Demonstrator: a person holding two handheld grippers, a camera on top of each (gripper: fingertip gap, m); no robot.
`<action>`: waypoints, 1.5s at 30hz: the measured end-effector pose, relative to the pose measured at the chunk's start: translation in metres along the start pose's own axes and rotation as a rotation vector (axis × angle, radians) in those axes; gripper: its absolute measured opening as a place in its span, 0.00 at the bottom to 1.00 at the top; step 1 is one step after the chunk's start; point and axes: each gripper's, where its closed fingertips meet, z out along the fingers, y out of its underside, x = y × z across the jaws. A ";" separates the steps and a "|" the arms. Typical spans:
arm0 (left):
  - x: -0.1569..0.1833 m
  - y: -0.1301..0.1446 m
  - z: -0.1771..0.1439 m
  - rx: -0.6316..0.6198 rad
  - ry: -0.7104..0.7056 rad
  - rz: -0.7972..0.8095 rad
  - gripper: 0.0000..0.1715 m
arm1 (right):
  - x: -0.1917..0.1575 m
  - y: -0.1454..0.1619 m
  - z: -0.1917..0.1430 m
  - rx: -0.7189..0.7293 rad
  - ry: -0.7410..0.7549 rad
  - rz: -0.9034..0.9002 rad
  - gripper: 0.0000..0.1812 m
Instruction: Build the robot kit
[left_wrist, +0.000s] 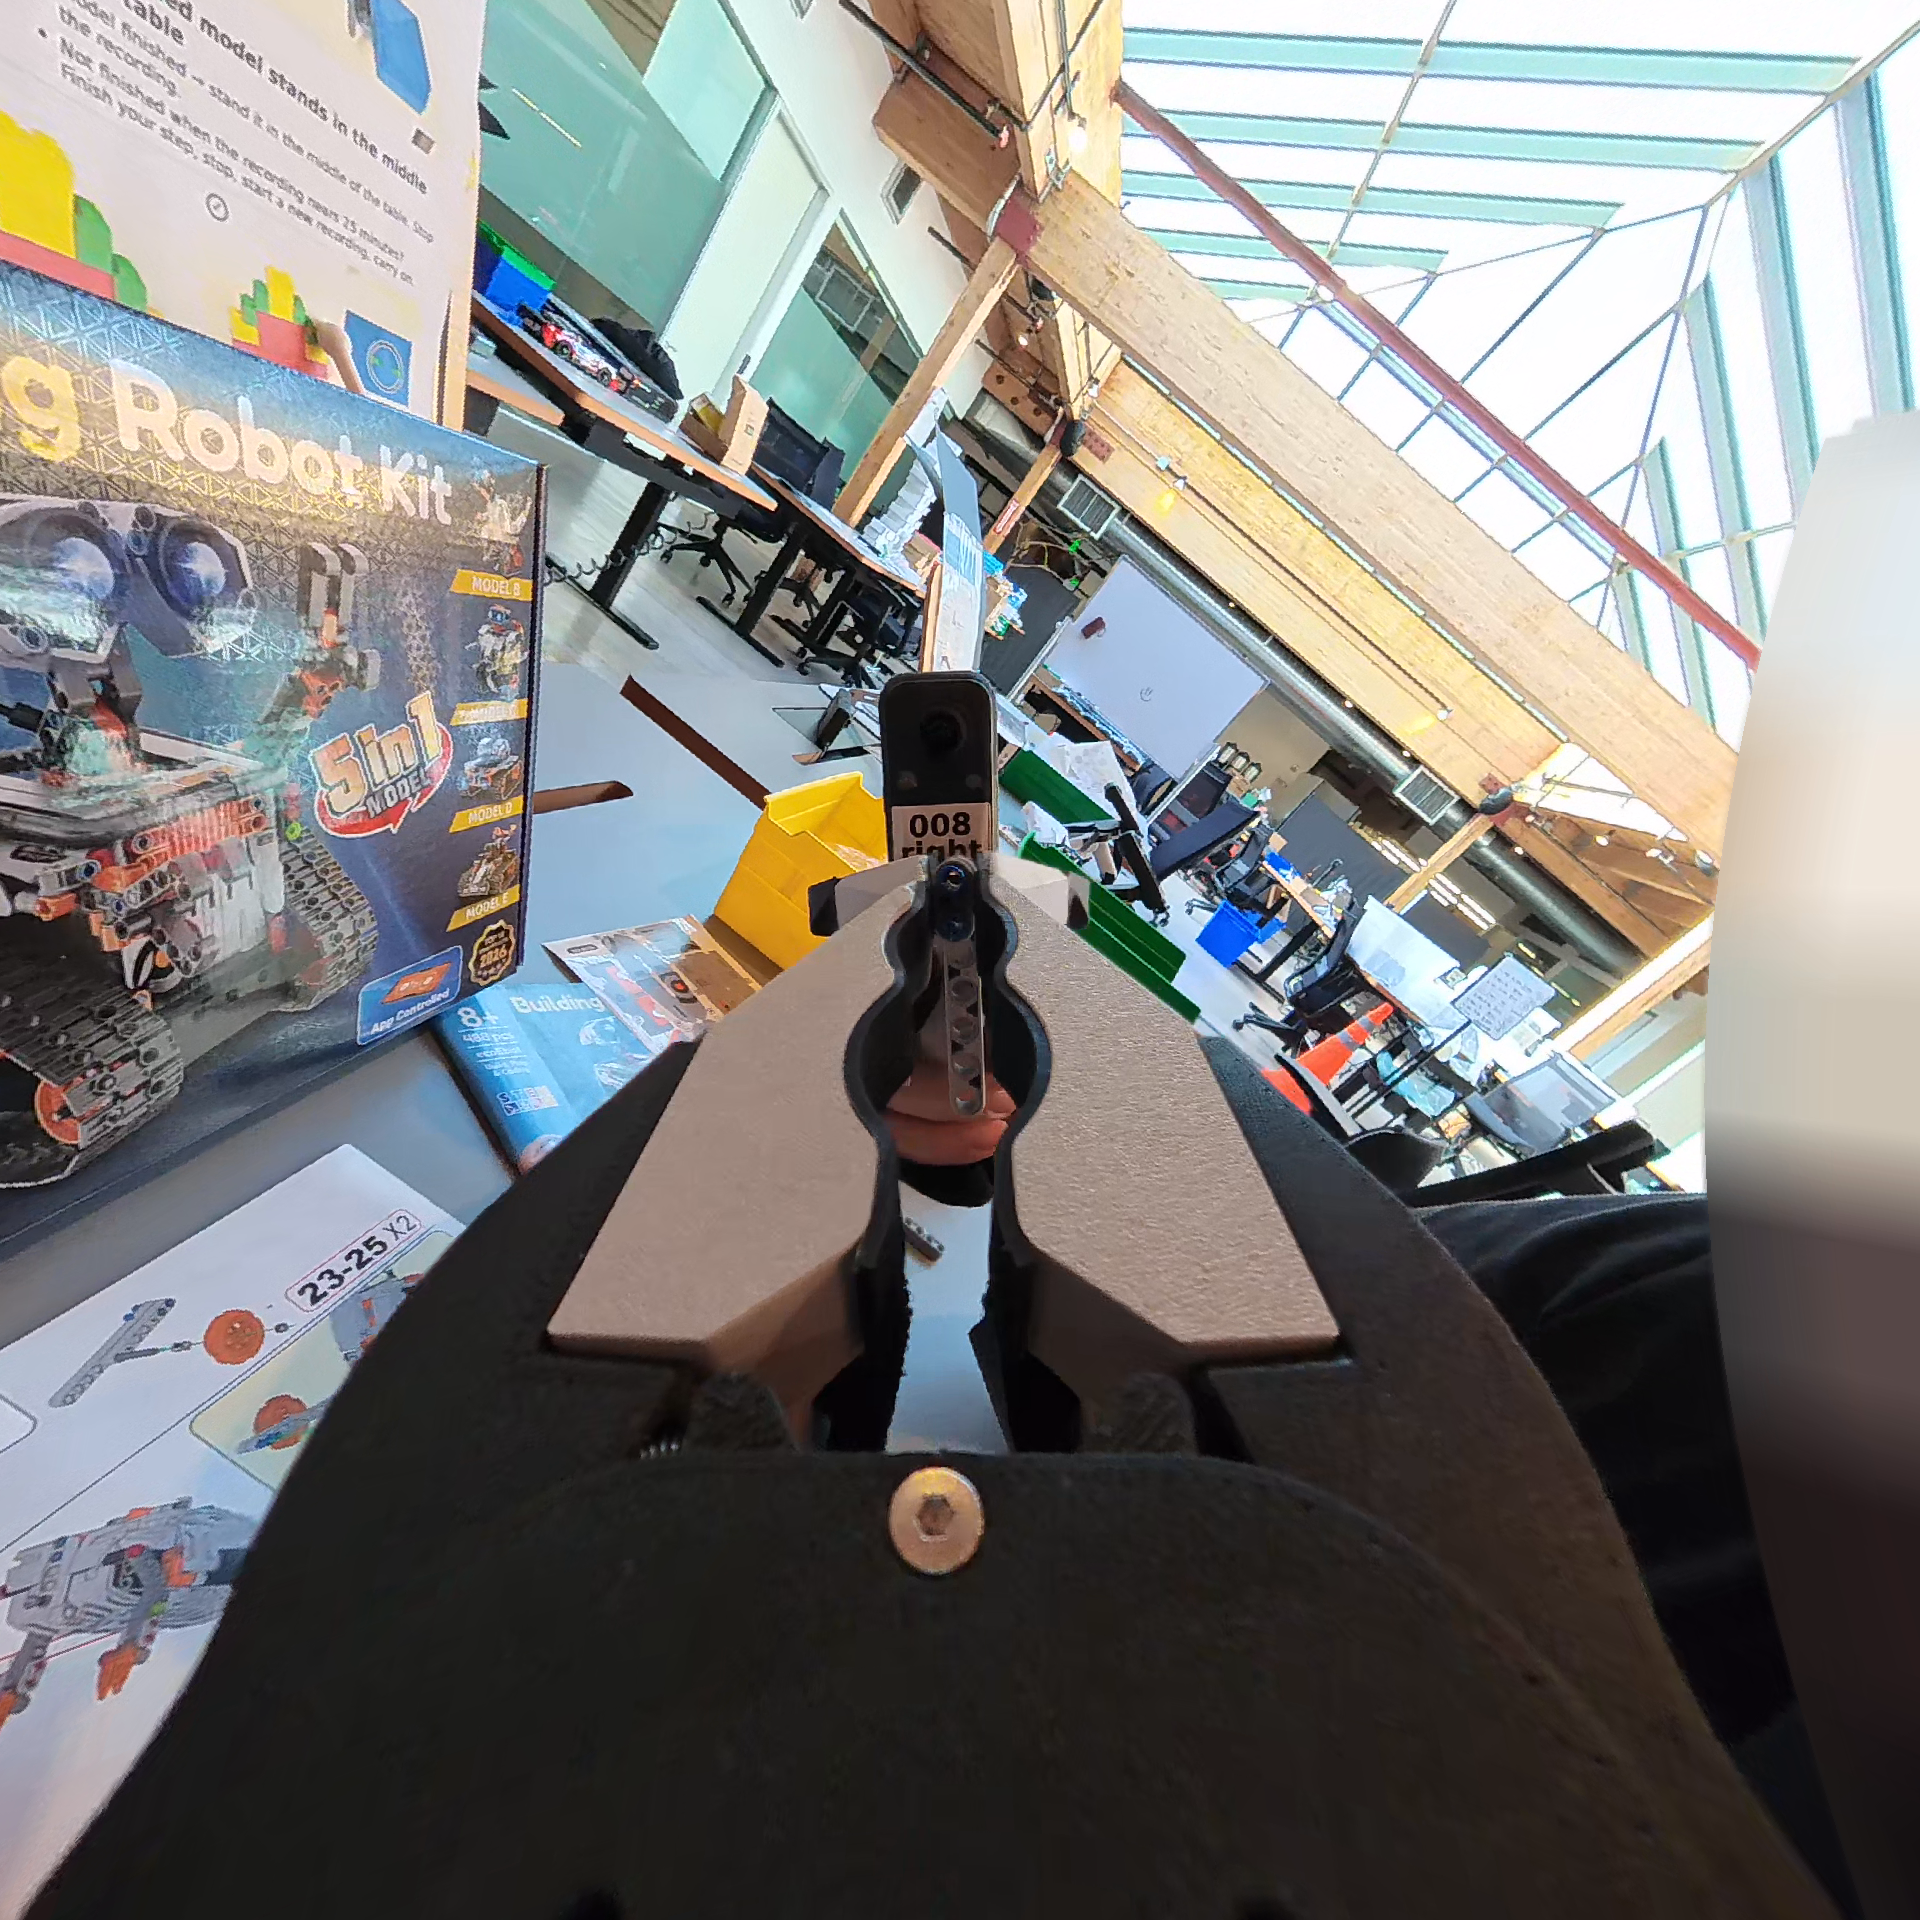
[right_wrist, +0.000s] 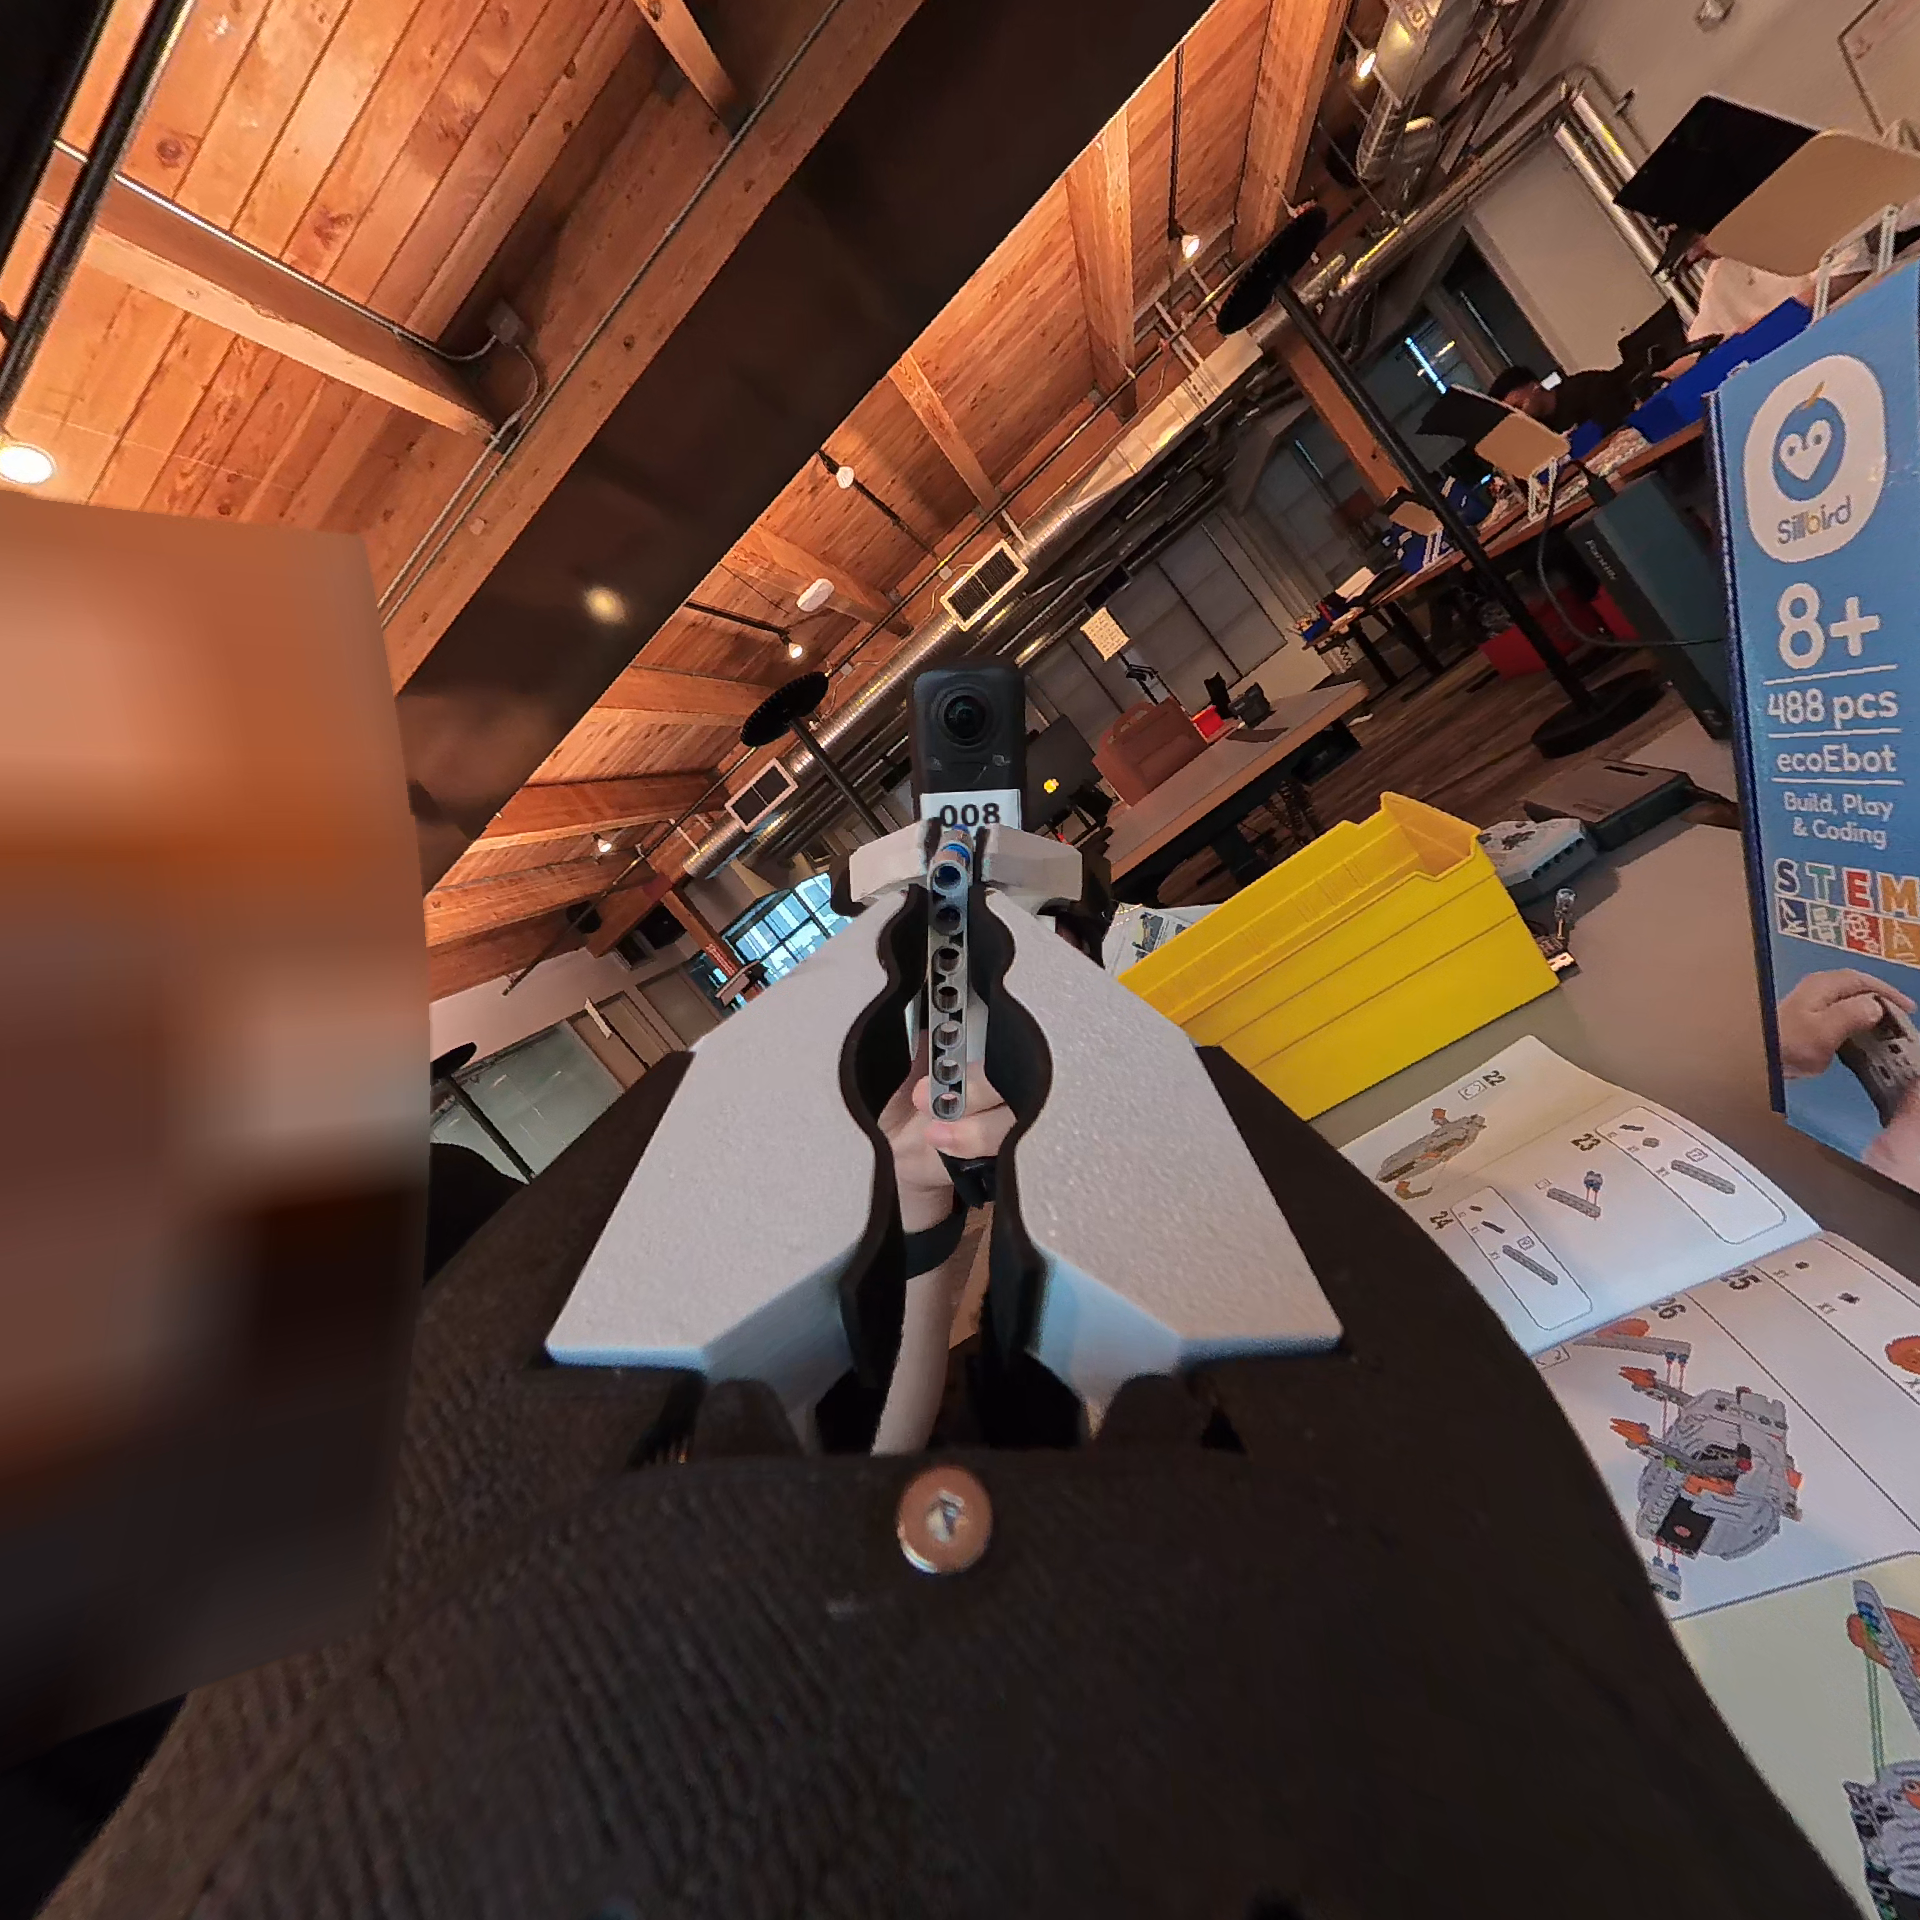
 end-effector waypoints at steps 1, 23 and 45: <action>0.000 0.000 0.000 -0.001 -0.008 0.009 0.03 | 0.000 0.000 0.000 -0.001 0.003 -0.001 0.03; 0.002 -0.002 0.004 0.028 -0.021 0.051 0.03 | -0.001 -0.004 -0.001 0.024 0.014 -0.039 0.02; 0.003 -0.005 0.003 0.049 -0.035 0.106 0.03 | -0.001 -0.008 0.001 0.054 0.090 -0.163 0.03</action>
